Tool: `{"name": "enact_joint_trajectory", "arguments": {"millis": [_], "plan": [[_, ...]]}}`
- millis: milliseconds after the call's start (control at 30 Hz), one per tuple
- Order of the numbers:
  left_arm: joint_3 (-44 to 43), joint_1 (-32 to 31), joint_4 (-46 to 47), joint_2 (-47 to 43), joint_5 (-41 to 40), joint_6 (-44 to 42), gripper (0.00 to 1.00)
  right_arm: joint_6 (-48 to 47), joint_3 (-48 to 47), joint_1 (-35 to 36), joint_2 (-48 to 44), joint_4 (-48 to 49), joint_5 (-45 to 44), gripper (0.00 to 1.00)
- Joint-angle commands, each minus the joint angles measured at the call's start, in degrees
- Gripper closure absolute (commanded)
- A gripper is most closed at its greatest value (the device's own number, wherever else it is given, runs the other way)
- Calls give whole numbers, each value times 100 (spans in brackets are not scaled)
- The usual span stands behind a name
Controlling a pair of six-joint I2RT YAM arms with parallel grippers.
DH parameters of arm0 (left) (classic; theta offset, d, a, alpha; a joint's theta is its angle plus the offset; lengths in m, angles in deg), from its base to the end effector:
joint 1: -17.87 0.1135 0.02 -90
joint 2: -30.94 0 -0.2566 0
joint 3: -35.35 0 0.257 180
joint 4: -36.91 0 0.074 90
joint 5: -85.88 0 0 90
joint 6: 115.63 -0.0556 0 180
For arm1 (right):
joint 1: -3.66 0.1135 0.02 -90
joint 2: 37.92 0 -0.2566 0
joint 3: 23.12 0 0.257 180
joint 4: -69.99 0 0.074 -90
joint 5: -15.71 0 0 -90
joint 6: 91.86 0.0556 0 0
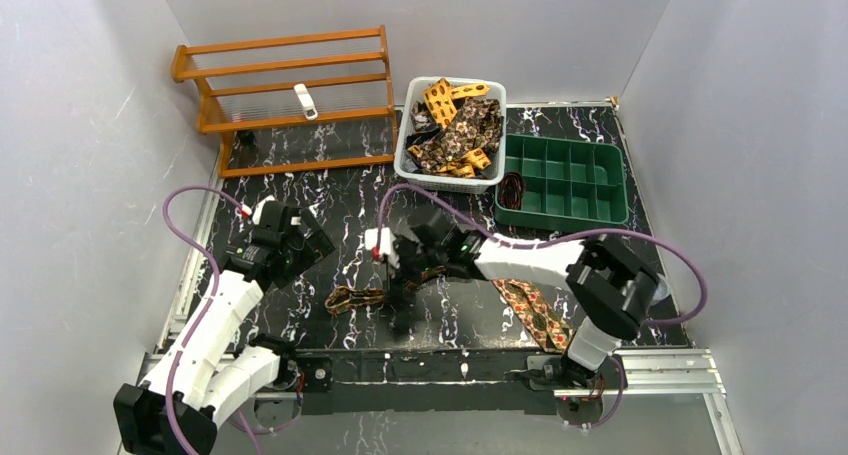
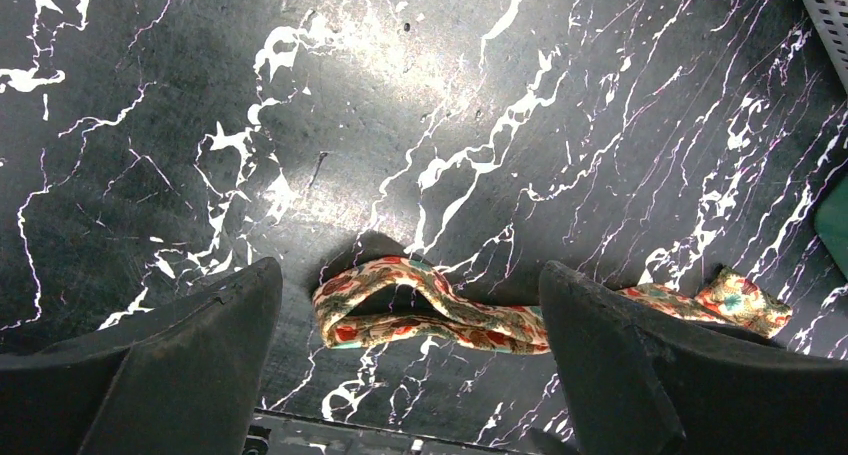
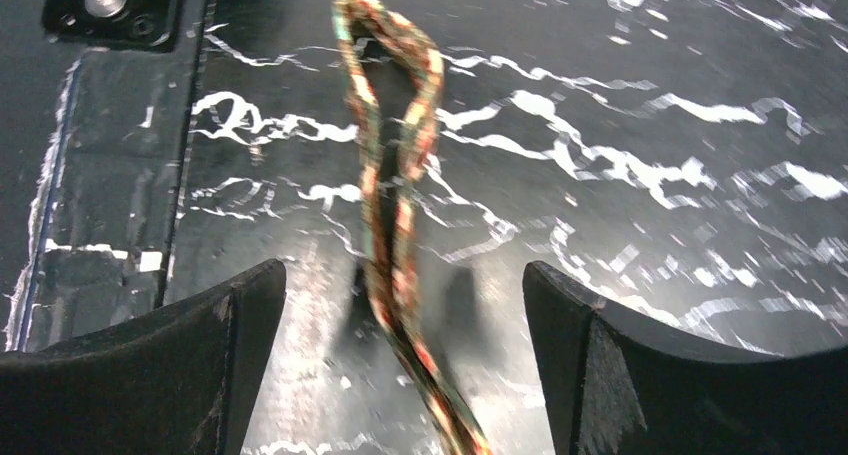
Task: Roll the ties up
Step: Flatten out the tie at the center of the board.
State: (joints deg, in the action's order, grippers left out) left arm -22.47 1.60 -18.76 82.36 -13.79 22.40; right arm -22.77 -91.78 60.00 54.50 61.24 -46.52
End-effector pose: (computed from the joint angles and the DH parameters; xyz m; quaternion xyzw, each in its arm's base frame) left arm 0.1941 -0.0469 0.2451 -0.2838 0.8905 -0.1176 0.3356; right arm 0.1835 0.3223 0.2001 -0.6215 0.5929 0.3425 0.3807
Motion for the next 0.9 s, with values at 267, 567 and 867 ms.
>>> {"name": "enact_joint_trajectory", "arguments": {"millis": [267, 567, 867], "plan": [[39, 22, -224, -259, -209, 79, 2, -1303, -129, 589, 1079, 671, -233, 30], [55, 19, -270, -337, -342, 134, 2, -703, 117, 615, 827, 468, 304, 82], [-316, 22, -477, -440, -767, 145, 2, 1540, -1692, 213, 1460, -804, 3597, 80]]}}
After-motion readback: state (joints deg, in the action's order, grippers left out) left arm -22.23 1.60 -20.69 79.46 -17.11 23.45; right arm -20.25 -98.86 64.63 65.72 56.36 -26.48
